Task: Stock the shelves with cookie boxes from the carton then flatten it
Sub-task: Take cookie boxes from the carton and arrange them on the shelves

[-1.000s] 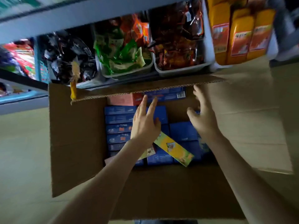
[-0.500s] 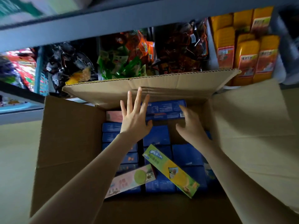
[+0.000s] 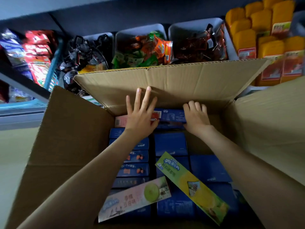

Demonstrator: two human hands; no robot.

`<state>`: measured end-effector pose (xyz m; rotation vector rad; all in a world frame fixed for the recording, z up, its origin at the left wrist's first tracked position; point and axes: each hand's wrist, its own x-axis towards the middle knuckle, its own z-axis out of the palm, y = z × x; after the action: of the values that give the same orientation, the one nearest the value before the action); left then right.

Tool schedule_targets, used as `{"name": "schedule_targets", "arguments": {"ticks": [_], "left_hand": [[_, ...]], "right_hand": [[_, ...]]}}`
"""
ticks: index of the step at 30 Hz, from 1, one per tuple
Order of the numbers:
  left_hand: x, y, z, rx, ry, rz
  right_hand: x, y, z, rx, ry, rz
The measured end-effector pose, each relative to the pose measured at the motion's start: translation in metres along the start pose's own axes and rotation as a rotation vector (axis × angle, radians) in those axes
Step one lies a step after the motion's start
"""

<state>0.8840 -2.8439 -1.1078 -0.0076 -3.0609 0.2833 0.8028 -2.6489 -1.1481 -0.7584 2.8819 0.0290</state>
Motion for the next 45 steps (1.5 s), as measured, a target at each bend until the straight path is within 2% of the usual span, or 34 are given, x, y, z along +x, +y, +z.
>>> {"name": "schedule_targets", "arguments": {"ticks": [6,10,13,19,24,26,31,35,38,42,45], "left_hand": [[0.002,-0.002,-0.005,-0.025,-0.049,0.043],[0.002,0.008,-0.011,-0.071,-0.110,0.022],[0.002,0.013,-0.014,-0.152,-0.094,-0.005],[0.000,0.014,-0.020,-0.196,-0.108,-0.019],[-0.001,0.012,-0.019,-0.116,-0.155,0.003],[-0.002,0.013,-0.019,-0.051,-0.170,0.008],[0.001,0.014,-0.024,0.029,-0.225,0.020],[-0.001,0.015,-0.025,-0.126,-0.210,-0.011],[-0.001,0.018,-0.020,-0.102,-0.167,0.013],[0.000,0.018,-0.017,-0.031,-0.172,0.047],[-0.001,0.020,-0.016,-0.024,-0.177,0.025]], "right_hand": [[-0.006,0.018,-0.017,0.413,-0.305,0.065],[-0.014,0.040,-0.032,0.507,-0.325,0.078],[-0.027,0.053,-0.037,0.576,-0.326,0.093],[-0.055,0.047,-0.030,0.551,-0.346,0.074],[-0.079,0.039,-0.020,0.438,-0.190,-0.138],[-0.086,0.037,-0.020,0.366,-0.184,-0.193],[-0.085,0.045,-0.034,0.476,-0.337,-0.219],[-0.085,0.047,-0.028,0.464,-0.461,-0.336],[-0.088,0.044,-0.021,0.399,-0.470,-0.311],[-0.085,0.045,-0.015,0.490,-0.469,-0.187],[-0.079,0.043,-0.015,0.457,-0.497,-0.167]]}}
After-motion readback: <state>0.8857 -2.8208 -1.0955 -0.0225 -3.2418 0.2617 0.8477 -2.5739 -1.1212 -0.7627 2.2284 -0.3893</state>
